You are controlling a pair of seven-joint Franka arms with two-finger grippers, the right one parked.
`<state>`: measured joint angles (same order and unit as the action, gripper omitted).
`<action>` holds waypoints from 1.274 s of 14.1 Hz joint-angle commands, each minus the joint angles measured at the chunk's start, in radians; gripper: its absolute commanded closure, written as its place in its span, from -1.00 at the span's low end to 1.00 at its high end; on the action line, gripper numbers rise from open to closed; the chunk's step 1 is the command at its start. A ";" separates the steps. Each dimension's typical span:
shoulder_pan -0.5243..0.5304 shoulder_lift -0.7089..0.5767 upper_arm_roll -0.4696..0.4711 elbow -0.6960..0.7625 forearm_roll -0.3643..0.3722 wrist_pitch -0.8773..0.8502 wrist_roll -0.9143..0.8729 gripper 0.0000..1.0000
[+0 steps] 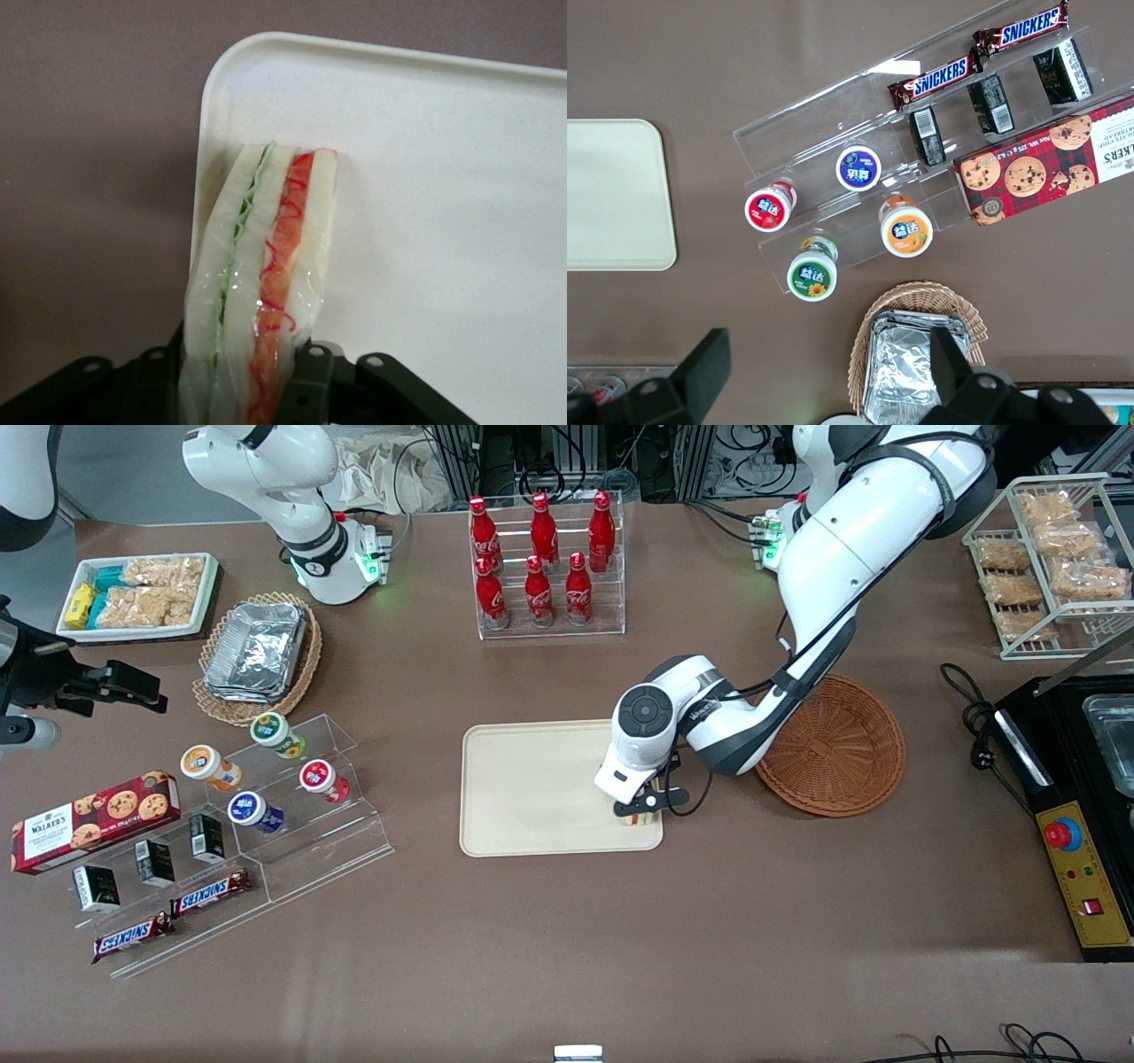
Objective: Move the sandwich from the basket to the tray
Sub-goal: 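Open the left gripper to release the sandwich onto the tray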
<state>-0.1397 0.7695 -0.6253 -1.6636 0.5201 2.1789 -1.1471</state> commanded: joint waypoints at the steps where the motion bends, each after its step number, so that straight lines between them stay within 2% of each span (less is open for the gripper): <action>1: -0.012 0.005 0.001 0.033 0.026 0.001 -0.086 -1.00; 4: -0.011 -0.035 -0.010 0.064 0.012 -0.062 -0.103 -1.00; 7: -0.009 -0.140 -0.024 0.079 0.008 -0.178 -0.106 -1.00; 8: -0.005 -0.177 -0.027 0.078 -0.017 -0.220 -0.100 -1.00; 11: 0.035 -0.309 -0.025 0.078 -0.118 -0.258 -0.077 -1.00; 15: 0.052 -0.476 0.001 0.079 -0.228 -0.421 -0.008 -1.00; 18: 0.010 -0.651 0.160 0.067 -0.395 -0.517 0.183 -1.00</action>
<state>-0.1024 0.2533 -0.5694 -1.5596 0.2224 1.7172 -1.0959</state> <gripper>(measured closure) 0.000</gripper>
